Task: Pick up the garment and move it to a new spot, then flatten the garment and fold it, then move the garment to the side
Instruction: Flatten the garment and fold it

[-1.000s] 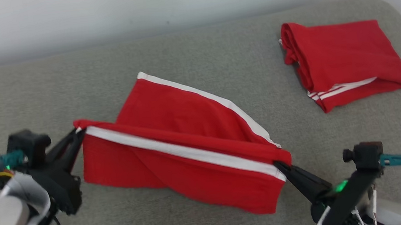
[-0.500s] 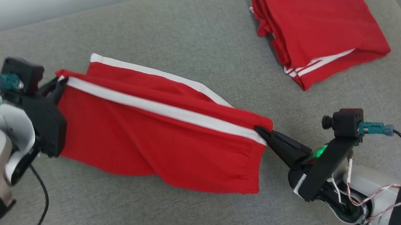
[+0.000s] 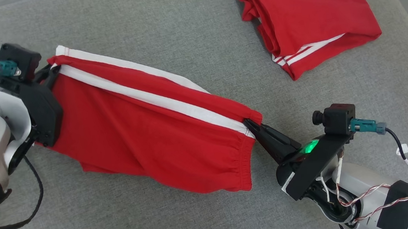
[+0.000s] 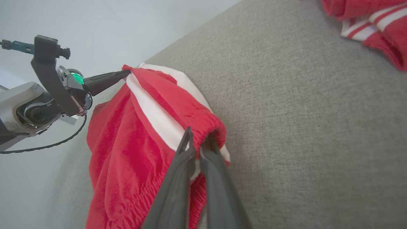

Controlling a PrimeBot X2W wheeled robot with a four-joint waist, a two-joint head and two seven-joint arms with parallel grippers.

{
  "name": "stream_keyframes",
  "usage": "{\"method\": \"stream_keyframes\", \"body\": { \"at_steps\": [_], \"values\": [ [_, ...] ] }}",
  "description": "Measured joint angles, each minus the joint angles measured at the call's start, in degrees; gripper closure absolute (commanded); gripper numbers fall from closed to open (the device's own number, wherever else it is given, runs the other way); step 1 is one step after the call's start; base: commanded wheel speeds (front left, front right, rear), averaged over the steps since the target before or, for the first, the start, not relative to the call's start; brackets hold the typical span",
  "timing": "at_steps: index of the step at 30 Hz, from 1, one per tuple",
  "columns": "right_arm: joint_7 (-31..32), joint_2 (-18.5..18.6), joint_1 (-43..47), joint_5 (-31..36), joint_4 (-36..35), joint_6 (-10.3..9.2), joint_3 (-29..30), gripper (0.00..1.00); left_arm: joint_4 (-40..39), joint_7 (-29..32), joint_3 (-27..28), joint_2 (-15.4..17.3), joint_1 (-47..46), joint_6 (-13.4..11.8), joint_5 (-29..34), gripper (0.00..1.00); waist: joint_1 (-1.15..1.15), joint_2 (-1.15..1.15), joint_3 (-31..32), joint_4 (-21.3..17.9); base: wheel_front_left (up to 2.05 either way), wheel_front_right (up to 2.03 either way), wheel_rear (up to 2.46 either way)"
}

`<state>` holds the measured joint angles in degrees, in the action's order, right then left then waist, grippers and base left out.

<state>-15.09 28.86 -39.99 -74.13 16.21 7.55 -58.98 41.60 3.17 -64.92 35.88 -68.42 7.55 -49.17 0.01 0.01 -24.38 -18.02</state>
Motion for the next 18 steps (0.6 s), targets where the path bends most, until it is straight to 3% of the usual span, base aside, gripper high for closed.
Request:
{"method": "stream_keyframes", "body": {
  "at_steps": [5, 6, 7, 8, 9, 10, 18],
  "values": [
    [0.0, -1.3, 0.3, 2.8, 1.2, 0.0, 1.4, 1.0, 2.3, -4.3, -3.3, -0.4, -1.1, 0.0, -0.9, 1.0, -0.01, 0.0, -0.2, -0.3, 0.0, 0.0, 0.0],
    [0.0, -1.5, 0.5, 3.2, 1.4, 0.0, 1.8, 1.0, 2.7, -5.6, -3.7, -0.5, -1.1, 0.0, -0.9, 0.69, -0.01, 0.0, -0.1, -0.3, 0.0, 0.0, 0.0],
    [0.0, -1.8, 0.7, 3.5, 1.6, 0.0, 2.1, 0.73, 3.2, -6.7, -4.1, -0.7, -1.1, 0.0, -1.1, 0.13, -0.01, 0.0, 0.1, -0.2, 0.0, 0.0, 0.0],
    [0.0, -2.0, 1.2, 3.8, 1.7, 0.0, 2.3, 0.37, 3.5, -7.7, -4.6, -0.8, -1.1, 0.0, -1.3, 0.0, -0.01, 0.0, 0.3, -0.1, 0.0, 0.0, 0.0],
    [0.0, -2.3, 1.6, 3.9, 2.0, 0.0, 2.6, 0.13, 3.9, -9.0, -4.9, -1.1, -1.0, 0.0, -1.6, 0.0, -0.01, 0.0, 0.5, 0.0, 0.0, 0.0, 0.0],
    [0.0, -2.4, 2.1, 3.9, 2.2, 0.0, 3.2, 0.0, 4.3, -9.9, -5.0, -1.4, -0.9, 0.0, -2.8, 0.0, -0.01, 0.0, 0.8, 0.1, 0.0, 0.0, 0.0],
    [0.0, -0.8, 7.1, 6.9, 1.8, 0.0, 6.9, 0.0, 7.0, -17.3, -3.5, -1.7, 4.4, 0.0, -8.5, 0.0, -0.01, 0.0, 5.4, 0.8, 0.0, 0.0, 0.0]
  ]
}}
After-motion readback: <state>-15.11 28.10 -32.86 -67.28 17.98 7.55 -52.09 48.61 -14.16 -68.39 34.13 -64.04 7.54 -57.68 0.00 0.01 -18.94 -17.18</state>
